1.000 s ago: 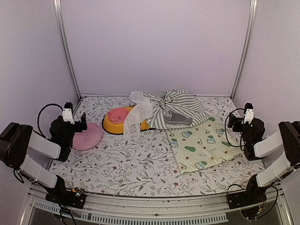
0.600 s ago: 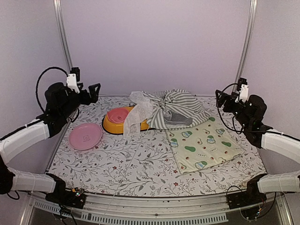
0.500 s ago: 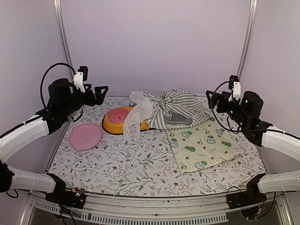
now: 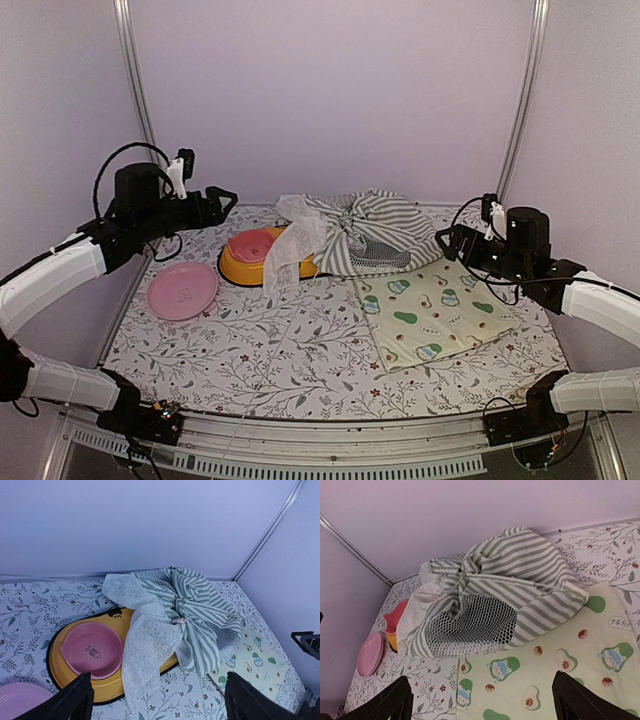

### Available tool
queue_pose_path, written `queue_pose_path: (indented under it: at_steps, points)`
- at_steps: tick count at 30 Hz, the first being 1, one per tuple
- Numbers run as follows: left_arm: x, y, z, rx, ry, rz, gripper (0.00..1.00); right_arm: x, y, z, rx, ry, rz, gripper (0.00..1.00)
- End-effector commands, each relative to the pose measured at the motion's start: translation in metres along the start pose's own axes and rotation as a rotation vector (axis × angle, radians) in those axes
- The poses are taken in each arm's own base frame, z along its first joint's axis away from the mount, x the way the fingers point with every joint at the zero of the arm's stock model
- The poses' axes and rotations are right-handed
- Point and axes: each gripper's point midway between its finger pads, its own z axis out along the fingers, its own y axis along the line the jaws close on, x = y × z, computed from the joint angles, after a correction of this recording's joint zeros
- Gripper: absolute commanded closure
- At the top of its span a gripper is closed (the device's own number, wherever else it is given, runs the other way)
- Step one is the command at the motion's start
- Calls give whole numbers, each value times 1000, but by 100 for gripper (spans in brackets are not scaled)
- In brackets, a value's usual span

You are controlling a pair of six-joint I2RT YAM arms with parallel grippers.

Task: Set up the pet tent
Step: Pick up the tent pole from the tent.

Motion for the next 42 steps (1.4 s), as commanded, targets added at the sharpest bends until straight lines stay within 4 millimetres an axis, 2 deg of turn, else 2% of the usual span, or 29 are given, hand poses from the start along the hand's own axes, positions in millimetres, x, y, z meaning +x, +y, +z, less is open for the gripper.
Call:
queue_pose_path:
  at_steps: [1,5,7,10,13,16,20,24,26,30,33,37,42]
  points:
    - [48,-29,35,143,151,-96,10,43,53,11,-251,162,38,1]
    - [91,-48,72,174,275,-53,15,84,93,31,-287,278,-33,0]
    - [109,-55,88,181,331,-49,19,102,105,41,-300,325,-18,5]
    - [131,-68,104,201,391,-42,26,118,106,53,-286,352,22,8]
    - [151,-82,105,191,433,13,26,118,102,61,-261,346,48,8]
    - [173,-91,98,211,494,22,28,120,101,62,-257,345,59,8]
    - [202,-97,78,203,555,46,35,123,98,65,-249,351,54,9]
    - [228,-91,55,148,612,95,39,118,101,70,-255,342,34,9]
    - [235,-90,44,136,632,112,42,112,100,73,-252,331,38,9]
    - [249,-103,22,183,672,134,46,98,98,79,-257,314,53,10]
    - [259,-107,11,183,705,151,49,94,105,81,-286,320,52,11]
    - [272,-102,6,141,736,164,52,97,113,77,-335,348,56,14]
    - [280,-103,3,132,757,170,61,111,109,64,-350,384,76,15]
